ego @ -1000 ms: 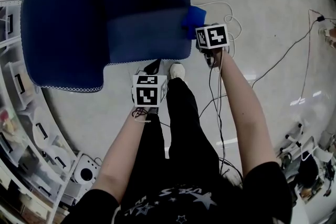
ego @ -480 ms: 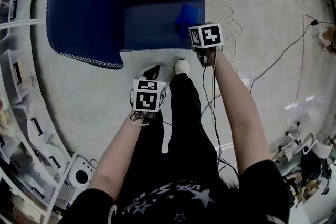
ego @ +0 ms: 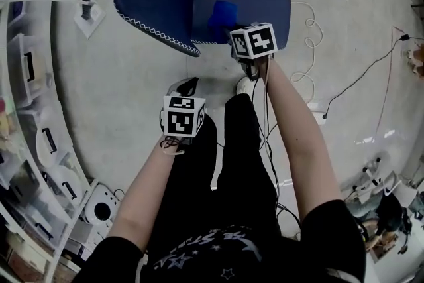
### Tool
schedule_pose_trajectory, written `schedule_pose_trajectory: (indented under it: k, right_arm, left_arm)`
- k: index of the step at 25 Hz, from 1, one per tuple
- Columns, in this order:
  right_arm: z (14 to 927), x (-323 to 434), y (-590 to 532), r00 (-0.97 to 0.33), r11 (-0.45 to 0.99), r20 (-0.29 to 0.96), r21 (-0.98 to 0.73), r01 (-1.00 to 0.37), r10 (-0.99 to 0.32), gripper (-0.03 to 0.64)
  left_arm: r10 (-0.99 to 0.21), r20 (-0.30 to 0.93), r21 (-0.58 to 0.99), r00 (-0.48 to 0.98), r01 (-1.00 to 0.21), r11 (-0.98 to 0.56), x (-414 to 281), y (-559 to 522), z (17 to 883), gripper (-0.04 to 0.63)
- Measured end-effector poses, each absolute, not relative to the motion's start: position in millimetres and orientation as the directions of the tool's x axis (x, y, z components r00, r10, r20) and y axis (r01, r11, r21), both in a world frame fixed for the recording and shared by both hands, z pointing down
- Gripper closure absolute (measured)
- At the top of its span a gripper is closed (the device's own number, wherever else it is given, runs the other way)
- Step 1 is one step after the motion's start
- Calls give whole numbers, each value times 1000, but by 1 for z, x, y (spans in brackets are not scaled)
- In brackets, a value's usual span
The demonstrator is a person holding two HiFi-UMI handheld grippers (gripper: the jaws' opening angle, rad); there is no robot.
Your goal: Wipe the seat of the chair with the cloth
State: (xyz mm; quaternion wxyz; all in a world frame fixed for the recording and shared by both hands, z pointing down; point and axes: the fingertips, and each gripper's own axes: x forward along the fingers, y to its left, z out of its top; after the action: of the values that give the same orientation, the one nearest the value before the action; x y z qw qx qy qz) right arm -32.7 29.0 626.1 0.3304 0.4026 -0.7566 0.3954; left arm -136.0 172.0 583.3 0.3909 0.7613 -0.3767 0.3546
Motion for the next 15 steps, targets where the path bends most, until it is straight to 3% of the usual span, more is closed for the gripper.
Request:
schedule_pose_trajectory:
  k: [7,15]
  right_arm:
    - [649,-87,45,-504,468,826,-352,-811,-253,561]
    - [670,-92,49,-511,518,837,-354,-779,-197,561]
  left_arm:
    - [-320,843,322,432,-883,-342,-161,163,591,574]
    - [-332,854,311,401,-904,-294,-158,163,598,574]
